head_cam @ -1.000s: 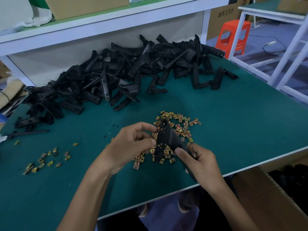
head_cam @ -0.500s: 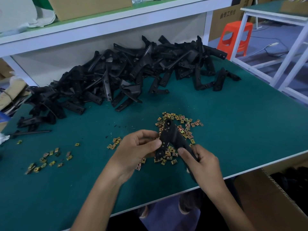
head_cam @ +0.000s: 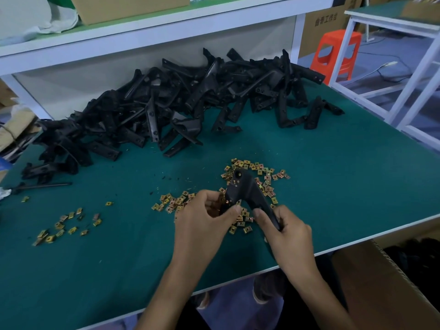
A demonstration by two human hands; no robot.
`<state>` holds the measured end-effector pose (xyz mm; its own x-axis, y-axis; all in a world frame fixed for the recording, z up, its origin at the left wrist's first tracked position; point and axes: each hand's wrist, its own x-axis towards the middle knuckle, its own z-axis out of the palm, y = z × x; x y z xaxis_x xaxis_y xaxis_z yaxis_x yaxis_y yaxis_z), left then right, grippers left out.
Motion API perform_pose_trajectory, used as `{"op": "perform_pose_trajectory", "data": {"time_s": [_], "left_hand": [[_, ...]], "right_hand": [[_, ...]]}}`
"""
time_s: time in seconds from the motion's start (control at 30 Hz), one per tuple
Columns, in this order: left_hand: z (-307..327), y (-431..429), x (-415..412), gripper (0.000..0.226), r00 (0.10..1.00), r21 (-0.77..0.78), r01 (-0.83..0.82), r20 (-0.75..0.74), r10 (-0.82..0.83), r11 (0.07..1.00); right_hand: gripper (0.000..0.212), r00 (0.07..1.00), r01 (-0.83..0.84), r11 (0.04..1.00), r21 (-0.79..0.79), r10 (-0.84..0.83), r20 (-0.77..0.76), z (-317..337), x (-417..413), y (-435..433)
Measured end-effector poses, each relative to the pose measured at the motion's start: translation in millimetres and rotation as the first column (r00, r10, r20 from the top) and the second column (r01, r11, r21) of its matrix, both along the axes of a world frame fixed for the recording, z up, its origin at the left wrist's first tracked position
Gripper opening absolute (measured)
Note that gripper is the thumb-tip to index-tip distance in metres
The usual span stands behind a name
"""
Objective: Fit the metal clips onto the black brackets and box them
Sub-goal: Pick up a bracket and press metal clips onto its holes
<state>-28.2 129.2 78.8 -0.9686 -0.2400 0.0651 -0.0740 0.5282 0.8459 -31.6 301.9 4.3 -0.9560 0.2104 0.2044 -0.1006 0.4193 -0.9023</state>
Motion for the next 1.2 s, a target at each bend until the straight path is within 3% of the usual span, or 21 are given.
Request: {"op": "perform_pose_trajectory", "data": {"time_s": [0.37, 0.47, 0.6, 0.7, 0.77, 0.83, 0.93, 1.07, 1.2], "left_hand": [[-11.1, 4.7, 0.1, 0.020, 0.999, -0.049, -0.007, -0.043, 0.005, 0.999], [-6.9, 6.6, -3.8, 0.020, 0.995, 0.023, 0.073, -0.068, -0.071, 0.997], [-7.7, 14.5, -17.5, 0.039, 0.980, 0.016, 0.160, -0.121, -0.157, 0.987], [-15.2, 30.3, -27.5, 0.016, 0.947, -0.248, 0.225, -0.170, -0.271, 0.942], [-28.9, 43.6, -30.3, 0.003, 0.897, -0.506, 0.259, -0.189, -0.399, 0.823], [-39.5, 54.9, -29.9, 0.020, 0.879, -0.641, 0.309, -0.089, -0.468, 0.703], [-47.2, 62.9, -27.2, 0.024, 0.878, -0.678, 0.357, 0.009, -0.479, 0.642], [-47.0, 62.5, -28.1, 0.011, 0.890, -0.673, 0.317, -0.032, -0.454, 0.668], [-43.7, 59.8, -25.8, 0.014, 0.905, -0.653, 0.285, -0.058, -0.421, 0.702]], "right_hand": [[0.065, 1.000, 0.003, 1.000, 0.023, -0.003, 0.002, -1.6, -1.0, -0.7], [0.059, 1.000, 0.014, 0.996, -0.091, -0.013, 0.017, 0.9, -1.0, 1.1], [0.056, 0.998, 0.039, 0.933, -0.358, -0.018, 0.062, 4.6, -0.6, 6.2], [0.058, 0.997, 0.060, 0.890, -0.453, -0.031, 0.071, 6.1, -1.1, 7.7], [0.059, 0.998, 0.060, 0.895, -0.442, -0.038, 0.058, 6.4, -0.6, 7.3], [0.056, 0.999, 0.050, 0.911, -0.410, -0.042, 0.030, 6.0, -0.4, 8.0], [0.054, 0.999, 0.036, 0.919, -0.393, -0.038, 0.004, 5.2, 0.2, 9.8], [0.054, 1.000, 0.026, 0.932, -0.360, -0.023, 0.013, 2.4, 0.3, 10.6], [0.054, 1.000, 0.021, 0.934, -0.355, -0.016, 0.016, 4.3, 1.1, 11.0]]}}
